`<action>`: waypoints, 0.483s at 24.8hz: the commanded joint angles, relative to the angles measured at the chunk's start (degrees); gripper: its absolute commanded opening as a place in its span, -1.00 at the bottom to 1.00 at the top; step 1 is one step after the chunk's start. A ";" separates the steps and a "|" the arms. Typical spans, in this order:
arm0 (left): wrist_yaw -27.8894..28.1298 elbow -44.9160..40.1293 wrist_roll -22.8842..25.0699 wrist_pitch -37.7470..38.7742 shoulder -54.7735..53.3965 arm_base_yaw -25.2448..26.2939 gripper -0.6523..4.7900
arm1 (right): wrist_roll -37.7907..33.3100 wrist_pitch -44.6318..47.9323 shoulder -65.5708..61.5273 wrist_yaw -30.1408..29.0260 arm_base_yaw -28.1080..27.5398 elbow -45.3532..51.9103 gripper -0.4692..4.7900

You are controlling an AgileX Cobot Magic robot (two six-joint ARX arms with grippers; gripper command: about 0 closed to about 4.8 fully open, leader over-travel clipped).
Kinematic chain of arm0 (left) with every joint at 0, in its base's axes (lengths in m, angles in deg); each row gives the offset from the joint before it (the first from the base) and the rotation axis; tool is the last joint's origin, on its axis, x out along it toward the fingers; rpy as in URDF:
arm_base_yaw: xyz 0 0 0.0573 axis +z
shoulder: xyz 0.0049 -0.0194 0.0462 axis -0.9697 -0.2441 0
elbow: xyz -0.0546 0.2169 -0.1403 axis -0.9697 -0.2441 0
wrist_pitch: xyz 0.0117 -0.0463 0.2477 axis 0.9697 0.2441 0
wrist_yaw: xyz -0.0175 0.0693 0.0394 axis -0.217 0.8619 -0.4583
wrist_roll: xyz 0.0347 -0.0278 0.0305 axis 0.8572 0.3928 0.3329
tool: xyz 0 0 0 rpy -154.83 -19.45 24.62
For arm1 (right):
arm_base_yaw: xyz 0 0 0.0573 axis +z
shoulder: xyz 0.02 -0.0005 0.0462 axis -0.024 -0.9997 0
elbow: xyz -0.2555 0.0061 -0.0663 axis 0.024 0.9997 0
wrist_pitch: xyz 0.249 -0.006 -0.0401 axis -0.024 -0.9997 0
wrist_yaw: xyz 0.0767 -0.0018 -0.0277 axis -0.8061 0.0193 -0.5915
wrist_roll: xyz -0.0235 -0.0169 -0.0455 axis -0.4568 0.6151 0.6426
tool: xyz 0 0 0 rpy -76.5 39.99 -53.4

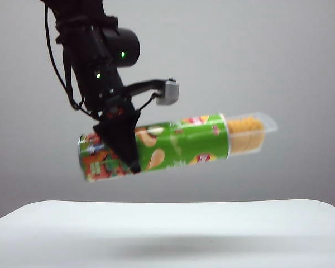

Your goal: Pick up the green tub of chips from the desk, pull out the transparent container with the chips inside partially, and then place the chips back on the desk.

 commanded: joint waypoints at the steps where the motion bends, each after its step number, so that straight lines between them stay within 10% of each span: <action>1: -0.61 -1.01 -0.22 -1.36 -1.53 0.46 0.32 | -0.79 4.09 0.90 5.84 4.20 2.25 -0.34; 12: -0.61 -3.19 -0.11 -2.47 -6.67 0.48 0.24 | -0.63 12.90 1.07 2.47 5.22 9.79 -0.34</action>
